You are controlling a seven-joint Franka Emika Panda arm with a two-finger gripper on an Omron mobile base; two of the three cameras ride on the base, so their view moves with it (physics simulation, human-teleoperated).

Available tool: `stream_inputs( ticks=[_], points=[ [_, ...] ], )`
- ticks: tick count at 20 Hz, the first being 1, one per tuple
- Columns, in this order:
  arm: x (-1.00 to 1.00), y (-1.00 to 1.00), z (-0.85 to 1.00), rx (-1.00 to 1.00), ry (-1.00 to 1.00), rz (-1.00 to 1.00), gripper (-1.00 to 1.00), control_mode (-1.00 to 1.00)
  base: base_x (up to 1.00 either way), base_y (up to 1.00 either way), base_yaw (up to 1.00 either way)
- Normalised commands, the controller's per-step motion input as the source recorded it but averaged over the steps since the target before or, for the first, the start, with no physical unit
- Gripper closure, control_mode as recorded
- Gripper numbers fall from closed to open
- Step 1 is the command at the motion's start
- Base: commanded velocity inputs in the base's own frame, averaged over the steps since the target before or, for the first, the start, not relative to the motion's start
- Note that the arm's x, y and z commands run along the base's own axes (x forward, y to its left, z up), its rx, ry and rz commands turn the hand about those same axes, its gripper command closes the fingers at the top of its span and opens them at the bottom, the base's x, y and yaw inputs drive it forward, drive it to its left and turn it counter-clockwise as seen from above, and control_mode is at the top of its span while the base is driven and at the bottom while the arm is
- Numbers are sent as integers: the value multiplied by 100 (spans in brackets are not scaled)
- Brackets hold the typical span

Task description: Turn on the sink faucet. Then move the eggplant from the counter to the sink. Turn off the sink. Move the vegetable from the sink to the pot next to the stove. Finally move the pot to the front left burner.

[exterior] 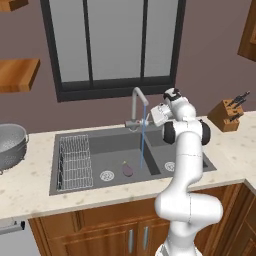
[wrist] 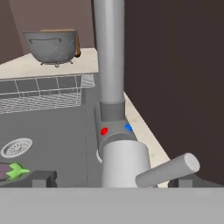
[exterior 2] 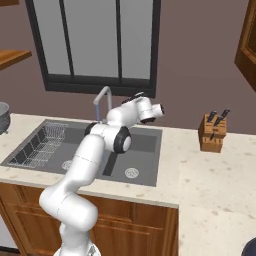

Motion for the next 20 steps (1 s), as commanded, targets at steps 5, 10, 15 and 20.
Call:
stream_inputs(
  ticks=[5, 10, 15, 20],
  points=[
    [0, 54, 36, -5, -3, 4, -100, -100, 0, 0, 0],
    [-7, 57, 45, -8, -5, 3, -100, -100, 0, 0, 0],
    [-16, 63, 47, -10, -6, 4, -100, -100, 0, 0, 0],
    [-20, 70, 44, -10, -6, 4, -100, -100, 0, 0, 0]
  ],
)
